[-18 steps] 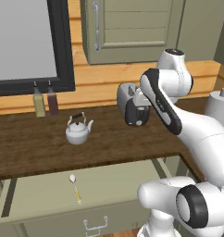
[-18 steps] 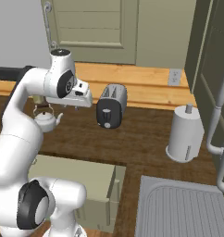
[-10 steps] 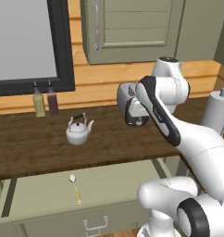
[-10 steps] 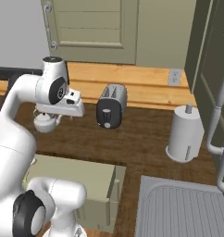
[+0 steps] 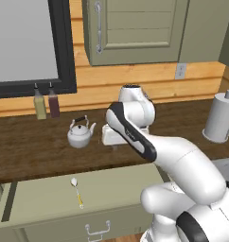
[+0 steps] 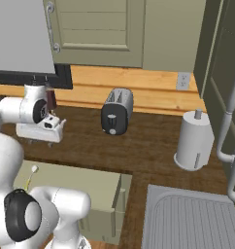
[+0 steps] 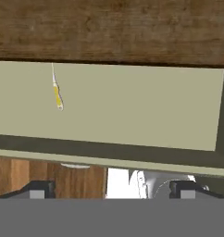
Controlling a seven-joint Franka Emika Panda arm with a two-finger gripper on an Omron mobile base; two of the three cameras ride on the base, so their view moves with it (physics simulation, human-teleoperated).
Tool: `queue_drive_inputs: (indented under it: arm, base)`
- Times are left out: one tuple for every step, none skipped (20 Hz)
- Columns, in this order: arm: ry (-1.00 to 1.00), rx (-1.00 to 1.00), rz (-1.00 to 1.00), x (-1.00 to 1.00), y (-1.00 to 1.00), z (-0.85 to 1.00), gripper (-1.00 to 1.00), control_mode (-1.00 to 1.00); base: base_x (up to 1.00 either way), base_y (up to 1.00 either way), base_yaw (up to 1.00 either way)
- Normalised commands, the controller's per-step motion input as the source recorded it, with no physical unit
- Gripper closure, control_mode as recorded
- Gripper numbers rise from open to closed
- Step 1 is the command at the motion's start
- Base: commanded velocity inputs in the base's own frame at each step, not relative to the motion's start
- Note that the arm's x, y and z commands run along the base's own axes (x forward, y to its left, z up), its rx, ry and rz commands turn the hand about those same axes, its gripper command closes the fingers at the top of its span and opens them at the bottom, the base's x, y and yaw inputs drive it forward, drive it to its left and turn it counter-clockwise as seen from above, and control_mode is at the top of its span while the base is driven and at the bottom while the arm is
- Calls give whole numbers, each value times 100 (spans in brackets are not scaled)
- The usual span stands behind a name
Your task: Pick the dish brush from the drawer and place it on the counter.
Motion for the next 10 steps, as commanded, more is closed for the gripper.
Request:
queue_drive_inputs:
  arm:
    - [21,-2,0,-15,100,-75,-100,-100]
    - [18,-3,0,-14,100,-82,-100,-100]
    - [20,-4,0,-2,100,-84,-100,-100]
    - [14,-16,-1,0,100,-80,-100,-100]
    - [5,-16,-1,0,100,-78,-100,-100]
    - [0,-13,-1,0,100,-76,-100,-100]
    - [0,-15,0,-11,100,-71,-100,-100]
    - [-9,-14,0,-31,99,-59,-100,-100]
    - [-27,-17,0,-54,61,-51,-100,-100]
    - [-27,-18,3,-59,45,-43,-100,-100]
  base:
    - [0,0,0]
    - [0,0,0]
    - [0,0,0]
    - [0,0,0]
    - [0,0,0]
    - [0,0,0]
    - [0,0,0]
    - [0,0,0]
    - [0,0,0]
    - [0,0,0]
